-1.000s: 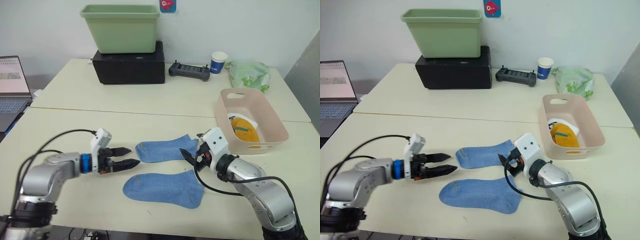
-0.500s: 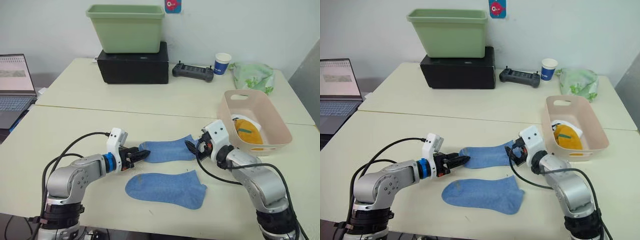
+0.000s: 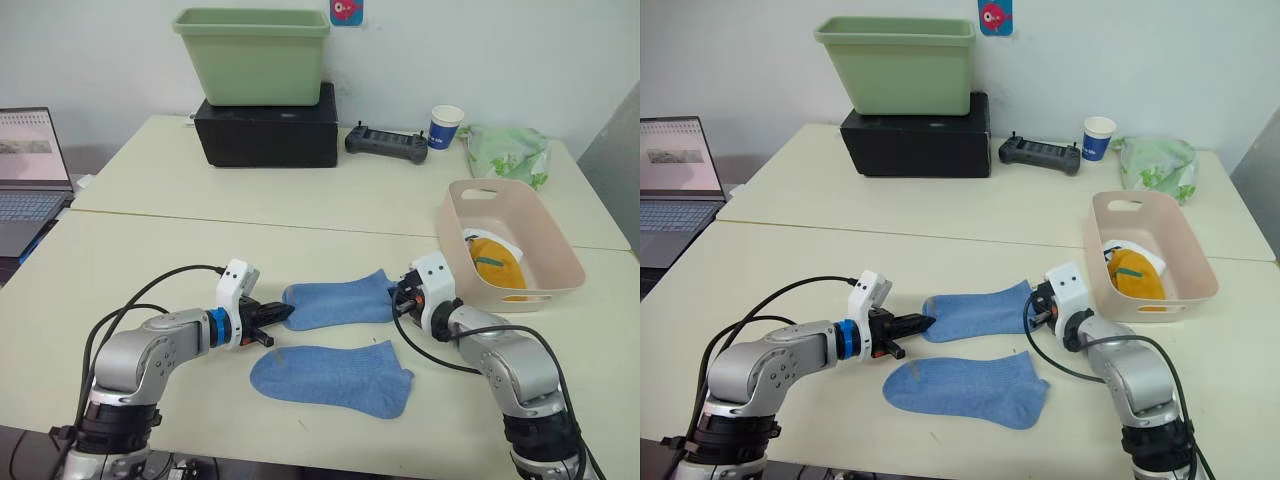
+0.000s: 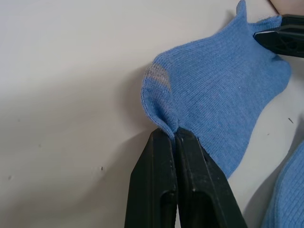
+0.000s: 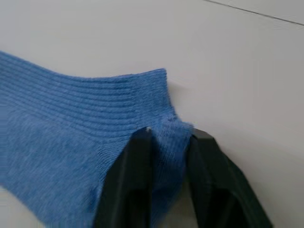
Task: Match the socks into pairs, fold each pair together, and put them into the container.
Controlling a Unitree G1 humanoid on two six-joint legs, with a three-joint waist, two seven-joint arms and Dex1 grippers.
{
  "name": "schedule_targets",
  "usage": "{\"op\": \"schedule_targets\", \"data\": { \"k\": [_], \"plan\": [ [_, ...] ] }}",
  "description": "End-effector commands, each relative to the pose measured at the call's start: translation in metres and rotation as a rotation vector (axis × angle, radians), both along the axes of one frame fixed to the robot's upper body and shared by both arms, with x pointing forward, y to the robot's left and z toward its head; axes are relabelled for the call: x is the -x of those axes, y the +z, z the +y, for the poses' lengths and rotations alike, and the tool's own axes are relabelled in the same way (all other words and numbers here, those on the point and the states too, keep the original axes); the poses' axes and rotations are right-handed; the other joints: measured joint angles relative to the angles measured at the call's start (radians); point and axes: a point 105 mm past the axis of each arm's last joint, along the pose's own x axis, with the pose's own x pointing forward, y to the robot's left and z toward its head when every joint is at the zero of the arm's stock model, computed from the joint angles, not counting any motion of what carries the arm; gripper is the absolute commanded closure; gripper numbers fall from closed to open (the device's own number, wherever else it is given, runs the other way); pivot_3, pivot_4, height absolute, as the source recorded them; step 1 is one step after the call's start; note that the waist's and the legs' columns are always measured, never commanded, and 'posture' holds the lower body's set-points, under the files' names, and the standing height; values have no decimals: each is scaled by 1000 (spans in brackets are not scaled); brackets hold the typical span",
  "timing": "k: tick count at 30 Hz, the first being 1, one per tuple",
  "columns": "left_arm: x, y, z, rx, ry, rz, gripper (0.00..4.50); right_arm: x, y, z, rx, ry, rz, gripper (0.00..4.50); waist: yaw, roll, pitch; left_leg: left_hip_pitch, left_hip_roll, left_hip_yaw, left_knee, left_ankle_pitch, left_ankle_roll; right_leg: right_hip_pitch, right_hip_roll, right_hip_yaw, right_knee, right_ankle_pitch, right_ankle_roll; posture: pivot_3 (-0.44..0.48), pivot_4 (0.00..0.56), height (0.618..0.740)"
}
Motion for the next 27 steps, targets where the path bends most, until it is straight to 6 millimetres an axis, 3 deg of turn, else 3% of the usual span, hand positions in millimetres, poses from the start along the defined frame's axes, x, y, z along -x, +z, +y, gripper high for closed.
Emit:
{"op": "schedule_targets", "data": {
  "k": [1, 4, 10, 13, 19, 23, 27],
  "plan": [
    [-15, 7, 11, -46, 9, -60, 4500, 14, 12, -4, -14, -6, -25, 4469, 0, 0, 0, 0, 0, 0, 0, 0, 0, 0, 0, 0, 0, 0, 0, 0, 150, 720],
    [-31, 12, 14, -64, 6, -90, 4500, 30, 11, -5, -37, -34, -1, 4469, 2, 0, 0, 0, 0, 0, 0, 0, 0, 0, 0, -1, 0, 0, 0, 0, 150, 720],
    [-37, 10, 10, -78, -51, -94, 4500, 33, 11, -4, -106, -148, 15, 4469, -4, 0, 0, 0, 0, 1, 0, 0, 0, -1, 1, -1, 1, 0, 0, 0, 150, 720],
    [-36, 9, 10, -79, -59, -91, 4500, 31, 16, -9, -114, -188, -23, 3757, 0, 0, 0, 0, 0, 1, 0, 0, 0, -1, 1, -1, 1, 0, 0, 0, 150, 720],
    [-29, 4, 11, -74, -54, -75, 4500, 26, 40, -6, -116, -117, -162, 1746, -3, 0, 0, 0, 0, 1, 0, 0, 0, -1, 1, -1, 1, 0, 0, 0, 150, 720],
    [-26, 2, 9, -70, -49, -73, 4500, 21, 27, 0, -92, -90, -115, 317, -5, 0, 0, 0, 0, 2, 0, 0, 0, -1, 1, 0, 1, 0, 0, 0, 150, 720],
    [-26, 3, 9, -65, -42, -74, 4500, 15, 11, -3, -67, -113, -58, 317, -3, 0, 0, 0, 0, 2, 0, 0, 0, -1, 1, 0, 1, 0, 0, 0, 150, 720]
  ]
}}
